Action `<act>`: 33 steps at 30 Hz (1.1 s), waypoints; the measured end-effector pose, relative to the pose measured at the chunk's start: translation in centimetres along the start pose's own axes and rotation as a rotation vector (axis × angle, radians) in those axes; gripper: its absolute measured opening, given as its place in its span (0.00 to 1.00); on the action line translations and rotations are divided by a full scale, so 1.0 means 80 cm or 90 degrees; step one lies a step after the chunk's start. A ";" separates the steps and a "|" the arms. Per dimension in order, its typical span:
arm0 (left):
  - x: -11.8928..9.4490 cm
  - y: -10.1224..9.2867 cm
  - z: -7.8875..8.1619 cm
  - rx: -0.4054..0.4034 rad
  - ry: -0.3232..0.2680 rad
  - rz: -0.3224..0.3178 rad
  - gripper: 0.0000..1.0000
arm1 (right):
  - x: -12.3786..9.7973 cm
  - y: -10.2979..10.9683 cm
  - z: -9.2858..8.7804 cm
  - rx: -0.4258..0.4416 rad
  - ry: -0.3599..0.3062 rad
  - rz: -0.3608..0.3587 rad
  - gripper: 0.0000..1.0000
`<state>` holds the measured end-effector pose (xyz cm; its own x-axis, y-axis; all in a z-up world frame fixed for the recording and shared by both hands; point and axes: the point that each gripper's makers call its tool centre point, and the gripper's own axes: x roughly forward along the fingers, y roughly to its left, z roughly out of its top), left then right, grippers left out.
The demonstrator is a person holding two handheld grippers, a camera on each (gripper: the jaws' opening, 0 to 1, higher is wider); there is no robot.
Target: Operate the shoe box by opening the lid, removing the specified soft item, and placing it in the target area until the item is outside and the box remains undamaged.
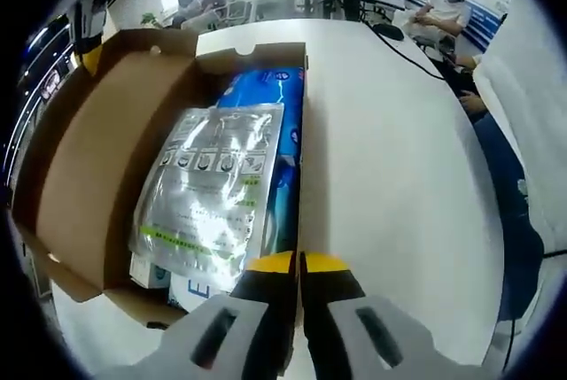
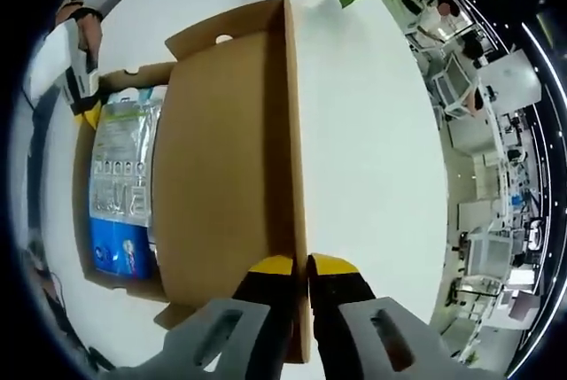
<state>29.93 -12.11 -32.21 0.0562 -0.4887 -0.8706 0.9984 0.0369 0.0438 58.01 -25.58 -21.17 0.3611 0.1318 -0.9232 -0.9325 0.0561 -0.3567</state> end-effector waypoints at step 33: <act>0.000 0.000 -0.001 -0.016 0.005 -0.004 0.01 | 0.035 -0.008 0.000 -0.032 0.014 0.060 0.03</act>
<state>29.90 -12.05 -32.22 0.0497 -0.4820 -0.8747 0.9981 0.0561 0.0258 59.64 -25.23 -23.49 0.2714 0.1116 -0.9560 -0.9618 -0.0060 -0.2737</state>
